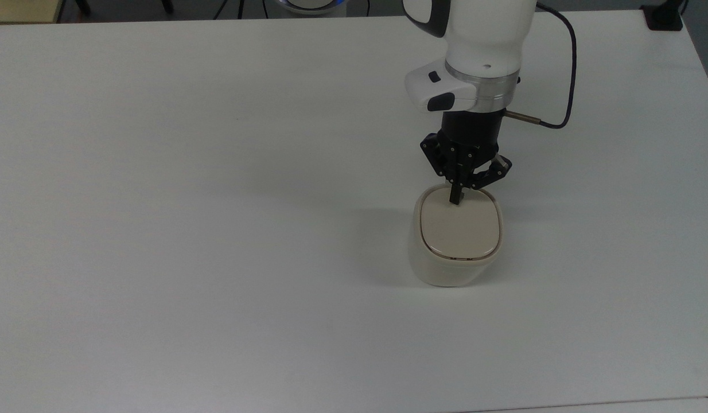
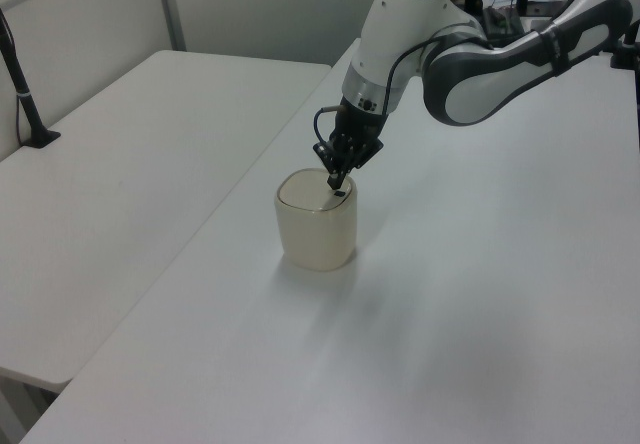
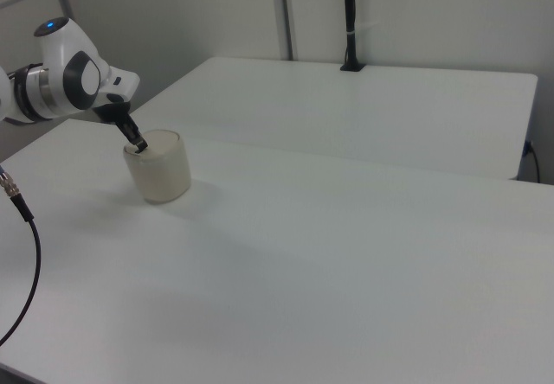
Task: Open the trash bin
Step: 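Hook the lid edge with the gripper and lift it upward to flip open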
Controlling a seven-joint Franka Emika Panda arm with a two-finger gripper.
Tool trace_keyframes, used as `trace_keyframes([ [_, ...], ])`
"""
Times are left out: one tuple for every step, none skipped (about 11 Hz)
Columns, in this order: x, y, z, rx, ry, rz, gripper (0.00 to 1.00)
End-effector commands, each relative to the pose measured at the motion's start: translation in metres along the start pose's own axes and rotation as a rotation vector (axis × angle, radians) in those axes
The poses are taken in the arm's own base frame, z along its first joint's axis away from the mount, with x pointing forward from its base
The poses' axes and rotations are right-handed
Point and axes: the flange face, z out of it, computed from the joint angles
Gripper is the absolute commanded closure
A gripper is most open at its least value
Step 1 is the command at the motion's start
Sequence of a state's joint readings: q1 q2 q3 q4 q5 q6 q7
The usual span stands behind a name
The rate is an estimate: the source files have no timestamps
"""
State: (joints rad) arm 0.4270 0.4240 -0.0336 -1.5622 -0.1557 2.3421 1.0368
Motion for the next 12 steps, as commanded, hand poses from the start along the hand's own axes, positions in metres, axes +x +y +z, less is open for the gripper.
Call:
trace_keyframes([
  [-0.023,-0.017,0.014,0.004,0.003,-0.016,1.0],
  [-0.025,-0.016,0.019,-0.01,0.011,-0.013,1.0],
  [-0.03,-0.015,0.03,-0.036,0.028,-0.017,1.0],
  [-0.026,-0.014,0.029,-0.04,0.042,-0.006,1.0],
  [-0.016,-0.012,0.018,-0.027,0.052,0.005,1.0],
  [-0.003,-0.01,-0.011,-0.001,0.07,0.022,1.0],
  [0.012,-0.004,-0.044,0.022,0.087,0.028,1.0],
  [0.018,0.004,-0.068,0.006,0.069,0.027,1.0],
  [0.029,0.016,-0.089,-0.009,0.042,0.019,1.0],
  [0.035,0.026,-0.116,-0.01,0.015,-0.013,1.0],
  [0.041,0.042,-0.141,-0.035,-0.02,-0.043,1.0],
  [0.046,0.06,-0.165,-0.058,-0.061,-0.069,1.0],
])
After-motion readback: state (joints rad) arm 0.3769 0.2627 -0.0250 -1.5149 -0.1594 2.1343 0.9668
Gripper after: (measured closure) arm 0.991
